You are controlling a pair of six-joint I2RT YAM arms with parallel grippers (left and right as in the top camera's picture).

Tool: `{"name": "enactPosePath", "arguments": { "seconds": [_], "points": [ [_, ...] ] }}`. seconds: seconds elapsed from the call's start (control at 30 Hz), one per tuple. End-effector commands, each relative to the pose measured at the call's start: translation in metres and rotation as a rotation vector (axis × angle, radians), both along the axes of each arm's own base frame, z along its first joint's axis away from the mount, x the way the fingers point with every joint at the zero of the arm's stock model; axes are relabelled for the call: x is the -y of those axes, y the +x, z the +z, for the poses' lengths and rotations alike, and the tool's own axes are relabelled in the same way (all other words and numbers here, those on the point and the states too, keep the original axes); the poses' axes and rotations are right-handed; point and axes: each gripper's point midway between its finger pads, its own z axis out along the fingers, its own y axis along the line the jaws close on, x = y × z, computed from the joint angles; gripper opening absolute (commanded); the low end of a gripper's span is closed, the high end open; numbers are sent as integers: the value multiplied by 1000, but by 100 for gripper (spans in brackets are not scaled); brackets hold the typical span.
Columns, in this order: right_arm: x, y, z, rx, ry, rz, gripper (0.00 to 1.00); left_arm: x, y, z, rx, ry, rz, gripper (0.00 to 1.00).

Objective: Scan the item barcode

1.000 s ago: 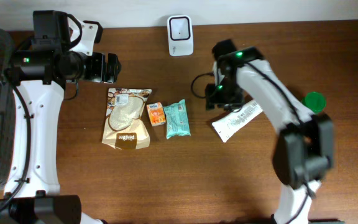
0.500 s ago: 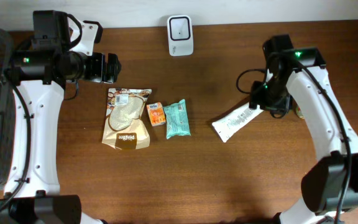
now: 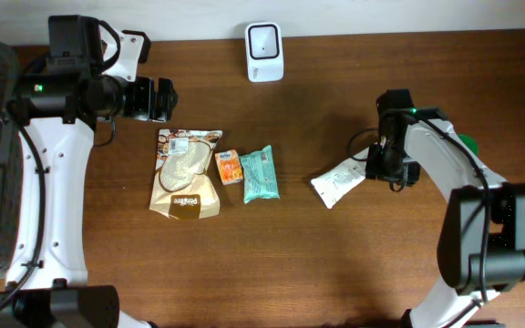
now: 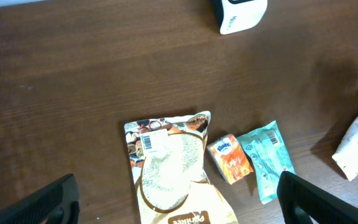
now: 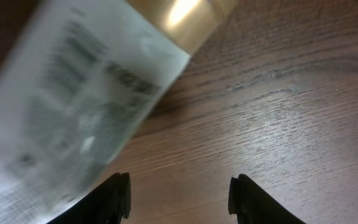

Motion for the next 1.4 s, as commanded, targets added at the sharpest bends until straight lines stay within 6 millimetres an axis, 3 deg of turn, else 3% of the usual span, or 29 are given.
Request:
{"name": "enactPosePath", "arguments": {
  "seconds": [0.0, 0.23, 0.4, 0.53, 0.7, 0.9, 0.97, 1.2, 1.37],
  "points": [
    [11, -2, -16, -32, -56, -14, 51, -1, 1, 0, 3, 6, -13, 99],
    [4, 28, -22, 78, -19, -14, 52, -1, 1, 0, 3, 6, -12, 99],
    [-32, 62, -18, 214, 178, 50, 52, -1, 1, 0, 3, 6, -13, 99],
    [-52, 74, -11, 267, 295, 72, 52, -1, 1, 0, 3, 6, -13, 99],
    [-57, 73, -7, 258, 342, 86, 52, -1, 1, 0, 3, 6, -13, 99],
    [-62, 76, 38, 288, 526, 242, 53, -1, 1, 0, 3, 6, -12, 99],
    [-63, 72, 44, 290, 564, 301, 53, -1, 1, 0, 3, 6, -13, 99],
    [-83, 49, 16, 181, 624, 442, 53, -1, 1, 0, 3, 6, -13, 99],
    [-88, 43, 3, 151, 660, 493, 53, -1, 1, 0, 3, 6, -13, 99]
  ]
}}
